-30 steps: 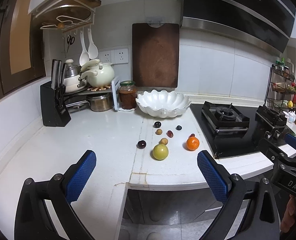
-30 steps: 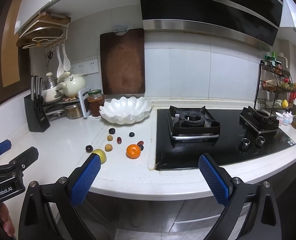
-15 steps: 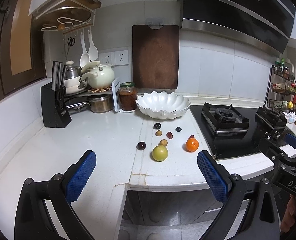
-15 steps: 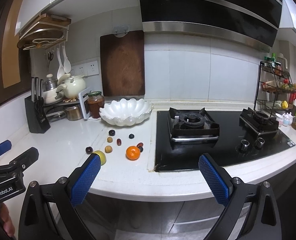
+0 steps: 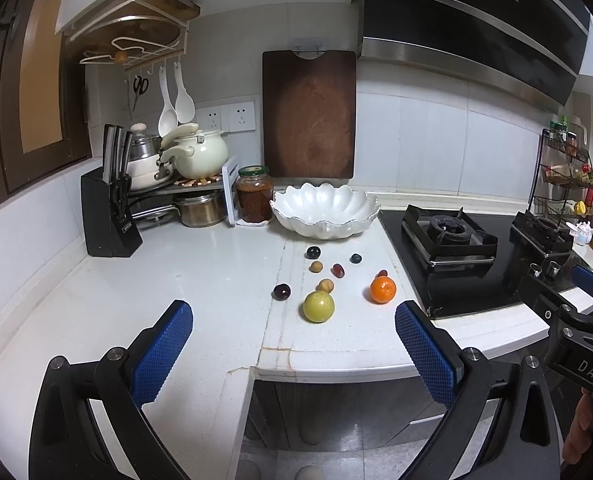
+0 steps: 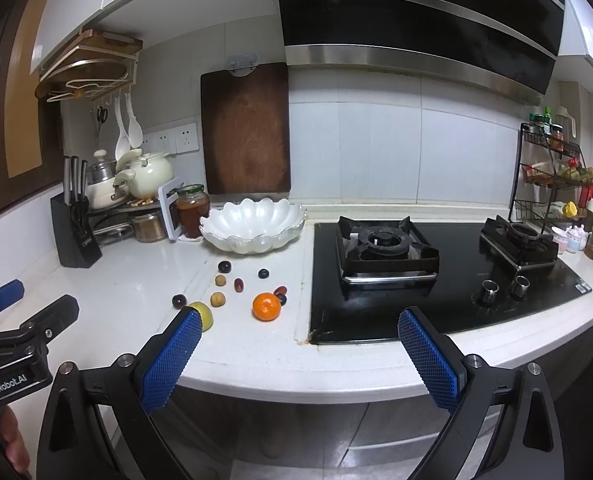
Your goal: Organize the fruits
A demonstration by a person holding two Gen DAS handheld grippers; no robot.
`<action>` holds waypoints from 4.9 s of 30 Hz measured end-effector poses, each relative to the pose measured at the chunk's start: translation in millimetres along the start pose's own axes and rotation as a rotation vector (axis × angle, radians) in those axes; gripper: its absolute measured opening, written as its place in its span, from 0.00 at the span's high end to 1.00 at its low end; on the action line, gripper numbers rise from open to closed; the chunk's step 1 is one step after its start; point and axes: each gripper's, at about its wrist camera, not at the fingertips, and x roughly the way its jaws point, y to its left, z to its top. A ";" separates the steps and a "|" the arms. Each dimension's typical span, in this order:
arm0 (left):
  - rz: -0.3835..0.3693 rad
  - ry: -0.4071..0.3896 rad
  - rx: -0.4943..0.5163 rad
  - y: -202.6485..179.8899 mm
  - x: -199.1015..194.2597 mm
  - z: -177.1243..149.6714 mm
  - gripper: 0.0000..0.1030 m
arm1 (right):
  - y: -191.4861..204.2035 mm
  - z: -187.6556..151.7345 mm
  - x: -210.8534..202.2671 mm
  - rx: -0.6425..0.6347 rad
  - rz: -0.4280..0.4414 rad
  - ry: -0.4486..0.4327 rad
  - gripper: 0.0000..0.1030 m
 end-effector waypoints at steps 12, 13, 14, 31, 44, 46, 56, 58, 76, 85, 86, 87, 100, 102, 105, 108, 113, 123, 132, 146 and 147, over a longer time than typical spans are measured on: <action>-0.002 0.001 0.001 -1.4 -0.2 -0.6 0.00 | -1.8 -1.2 -2.1 0.003 0.004 -0.001 0.03; -0.002 0.002 0.001 -2.1 0.3 -0.3 0.00 | -1.9 -1.3 -2.1 0.003 0.003 -0.001 0.03; -0.003 0.001 0.001 -2.2 -0.2 -0.9 0.00 | -2.4 -1.3 -2.1 0.004 0.003 0.000 0.03; 0.016 0.024 -0.007 -7.9 14.0 -2.6 0.00 | -7.4 -3.2 11.9 0.007 0.005 0.027 0.03; 0.003 0.072 0.027 -13.1 65.2 5.0 0.04 | -3.2 1.8 67.1 -0.011 0.038 0.076 0.08; 0.003 0.082 0.026 -12.1 75.5 6.5 0.06 | -2.4 3.8 81.1 -0.008 0.050 0.097 0.09; -0.015 0.159 0.038 -10.8 135.0 6.6 0.20 | 9.9 12.5 143.6 -0.034 0.104 0.156 0.18; -0.021 0.178 0.042 -11.4 148.1 4.5 0.22 | 12.8 12.4 155.7 -0.037 0.116 0.172 0.21; -0.085 0.348 0.059 -18.3 238.1 -23.3 0.32 | 24.0 -15.2 259.1 0.005 0.161 0.349 0.31; -0.117 0.390 0.061 -22.7 261.9 -32.2 0.37 | 26.8 -28.1 285.0 0.015 0.177 0.419 0.36; -0.117 0.392 0.064 -23.3 264.0 -33.2 0.38 | 27.5 -29.2 287.0 0.014 0.177 0.423 0.37; -0.118 0.398 0.065 -23.6 266.4 -34.0 0.39 | 27.7 -30.1 288.7 0.013 0.177 0.428 0.38; -0.155 0.427 0.045 -23.4 279.3 -36.7 0.53 | 35.5 -36.7 303.0 0.006 0.223 0.466 0.55; -0.158 0.427 0.035 -22.6 280.2 -36.9 0.53 | 37.5 -36.6 302.9 -0.005 0.220 0.461 0.55; -0.161 0.432 0.027 -22.4 280.0 -36.4 0.53 | 36.5 -36.8 301.9 -0.004 0.225 0.455 0.56; -0.163 0.439 0.005 -20.2 279.6 -34.2 0.53 | 35.3 -37.1 301.2 -0.004 0.225 0.455 0.57; -0.157 0.416 -0.017 -16.0 275.8 -24.7 0.53 | 31.9 -33.7 295.8 -0.003 0.222 0.447 0.57; -0.171 0.346 -0.001 -16.8 273.5 4.1 0.53 | 29.3 -6.4 287.9 -0.008 0.206 0.388 0.57; -0.188 0.269 0.010 -5.1 276.3 41.5 0.53 | 36.3 32.9 286.3 -0.011 0.184 0.315 0.57; -0.199 0.190 0.071 -2.5 287.2 93.1 0.53 | 42.2 84.0 292.3 0.003 0.144 0.216 0.57; -0.199 0.185 0.072 -3.7 286.9 96.0 0.53 | 41.4 87.1 292.6 0.001 0.144 0.208 0.57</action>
